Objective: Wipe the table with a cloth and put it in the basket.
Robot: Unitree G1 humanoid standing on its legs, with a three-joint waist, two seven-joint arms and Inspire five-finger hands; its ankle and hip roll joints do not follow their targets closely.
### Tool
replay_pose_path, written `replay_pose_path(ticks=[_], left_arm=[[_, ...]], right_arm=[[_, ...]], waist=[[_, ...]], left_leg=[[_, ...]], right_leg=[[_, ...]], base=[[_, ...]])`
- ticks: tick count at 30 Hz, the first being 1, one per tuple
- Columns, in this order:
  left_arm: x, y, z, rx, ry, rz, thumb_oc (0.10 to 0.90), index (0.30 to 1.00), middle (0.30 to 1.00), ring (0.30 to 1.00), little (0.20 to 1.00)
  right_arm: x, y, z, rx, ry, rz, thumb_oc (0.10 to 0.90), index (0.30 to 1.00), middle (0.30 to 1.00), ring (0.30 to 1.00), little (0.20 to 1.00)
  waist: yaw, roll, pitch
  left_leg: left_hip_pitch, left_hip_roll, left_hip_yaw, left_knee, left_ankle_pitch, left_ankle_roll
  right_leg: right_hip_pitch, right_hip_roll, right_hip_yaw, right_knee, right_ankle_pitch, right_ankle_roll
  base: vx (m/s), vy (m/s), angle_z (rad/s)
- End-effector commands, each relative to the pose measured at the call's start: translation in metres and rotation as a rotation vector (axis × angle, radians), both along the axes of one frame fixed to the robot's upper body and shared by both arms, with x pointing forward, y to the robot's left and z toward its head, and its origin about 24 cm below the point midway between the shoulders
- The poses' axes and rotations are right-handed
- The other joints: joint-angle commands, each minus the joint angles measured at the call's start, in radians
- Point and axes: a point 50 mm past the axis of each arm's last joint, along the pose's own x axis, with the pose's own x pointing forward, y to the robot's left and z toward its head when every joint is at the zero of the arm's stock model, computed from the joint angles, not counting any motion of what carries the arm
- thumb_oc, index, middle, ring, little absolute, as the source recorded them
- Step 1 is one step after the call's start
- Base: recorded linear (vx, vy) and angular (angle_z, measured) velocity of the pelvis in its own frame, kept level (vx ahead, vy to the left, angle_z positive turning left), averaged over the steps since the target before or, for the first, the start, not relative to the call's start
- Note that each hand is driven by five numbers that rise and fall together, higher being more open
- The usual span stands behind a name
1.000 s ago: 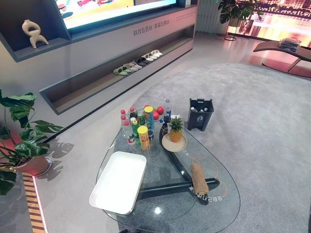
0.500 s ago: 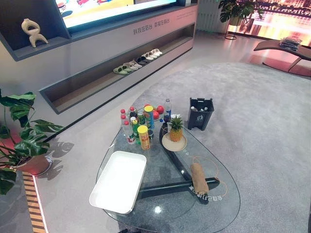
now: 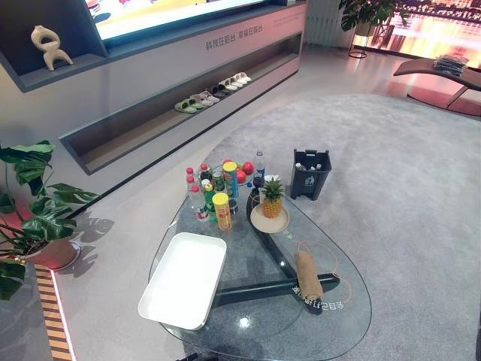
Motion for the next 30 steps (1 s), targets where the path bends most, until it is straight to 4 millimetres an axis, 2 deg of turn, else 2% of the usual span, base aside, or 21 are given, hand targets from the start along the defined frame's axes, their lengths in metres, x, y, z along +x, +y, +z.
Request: replay_pose_path(ticks=[1,7,12,16,19,20,21,24,25,29,30], left_arm=[[0.012,0.001,0.001,0.032,-0.002,-0.064,0.800,0.900,0.900,0.900,0.900],[0.020,0.002,0.003,0.039,-0.032,-0.067,0.800,0.900,0.900,0.900,0.900],[0.040,0.006,0.009,0.052,-0.101,-0.062,0.800,0.900,0.900,0.900,0.900],[0.053,0.008,0.013,0.081,-0.134,-0.077,0.800,0.900,0.900,0.900,0.900],[0.055,0.010,0.014,0.088,-0.139,-0.081,0.800,0.900,0.900,0.900,0.900],[0.056,0.012,0.015,0.094,-0.145,-0.074,0.800,0.900,0.900,0.900,0.900],[0.056,0.013,0.015,0.095,-0.147,-0.069,0.800,0.900,0.900,0.900,0.900],[0.057,0.006,0.015,0.092,-0.165,-0.055,0.800,0.900,0.900,0.900,0.900],[0.062,0.005,0.017,0.097,-0.190,-0.068,0.800,0.900,0.900,0.900,0.900],[0.066,0.001,0.018,0.088,-0.226,-0.073,0.800,0.900,0.900,0.900,0.900],[0.073,-0.001,0.021,0.077,-0.256,-0.070,0.800,0.900,0.900,0.900,0.900]], right_arm=[[0.043,-0.002,0.007,-0.024,-0.133,0.026,0.800,0.900,0.900,0.900,0.900],[0.063,-0.004,0.012,-0.051,-0.246,0.009,0.800,0.900,0.900,0.900,0.900],[0.100,-0.007,0.027,-0.117,-0.436,0.033,0.800,0.900,0.900,0.900,0.900],[0.135,-0.018,0.051,-0.309,-0.649,0.031,0.800,0.900,0.900,0.900,0.900],[0.146,-0.023,0.061,-0.363,-0.725,0.025,0.800,0.900,0.900,0.900,0.900],[0.158,-0.029,0.073,-0.402,-0.797,-0.042,0.800,0.900,0.900,0.900,0.900],[0.161,-0.030,0.078,-0.417,-0.833,-0.045,0.800,0.900,0.900,0.900,0.900],[0.177,-0.022,0.094,-0.455,-0.941,-0.039,0.800,0.900,0.900,0.900,0.900],[0.190,-0.019,0.111,-0.507,-1.026,-0.023,0.800,0.900,0.900,0.900,0.900],[0.203,-0.012,0.128,-0.535,-1.104,-0.020,0.800,0.900,0.900,0.900,0.900],[0.213,-0.008,0.146,-0.560,-1.189,-0.018,0.800,0.900,0.900,0.900,0.900]], waist=[[0.030,-0.037,0.038],[0.031,-0.040,0.063],[0.032,-0.048,0.118],[0.032,-0.049,0.165],[0.032,-0.050,0.177],[0.029,-0.051,0.195],[0.028,-0.050,0.200],[0.017,-0.045,0.227],[0.014,-0.042,0.254],[0.008,-0.031,0.277],[0.001,-0.022,0.302]], left_leg=[[-0.009,-0.047,0.048,0.023,-0.064,0.025],[-0.039,-0.053,0.048,0.050,-0.072,0.033],[-0.094,-0.060,0.044,0.086,-0.073,0.040],[-0.138,-0.069,0.031,0.107,-0.069,0.047],[-0.151,-0.072,0.029,0.117,-0.070,0.049],[-0.174,-0.076,0.023,0.138,-0.070,0.049],[-0.183,-0.075,0.021,0.147,-0.070,0.047],[-0.206,-0.086,0.016,0.162,-0.071,0.055],[-0.229,-0.087,0.018,0.181,-0.073,0.054],[-0.268,-0.093,0.012,0.199,-0.068,0.052],[-0.287,-0.099,0.016,0.207,-0.067,0.054]], right_leg=[[-0.041,-0.055,-0.021,0.032,0.020,0.057],[-0.071,-0.053,-0.010,0.042,0.024,0.055],[-0.121,-0.048,0.003,0.064,0.027,0.051],[-0.165,-0.040,0.004,0.090,0.028,0.046],[-0.176,-0.037,0.002,0.102,0.025,0.045],[-0.196,-0.034,0.001,0.124,0.021,0.041],[-0.205,-0.031,0.002,0.133,0.019,0.040],[-0.229,-0.030,0.001,0.152,0.016,0.036],[-0.246,-0.033,-0.002,0.166,0.012,0.034],[-0.285,-0.033,-0.001,0.185,0.015,0.031],[-0.308,-0.038,-0.004,0.196,0.016,0.029]], base=[[0.00,0.000,0.00],[0.00,-0.005,-0.02],[-0.08,-0.039,-0.09],[-0.06,-0.034,-0.02],[-0.02,-0.033,0.04],[-0.04,-0.031,0.03],[-0.06,-0.026,0.05],[-0.06,0.009,0.02],[-0.09,-0.001,0.01],[-0.07,0.029,0.05],[-0.09,0.059,0.09]])
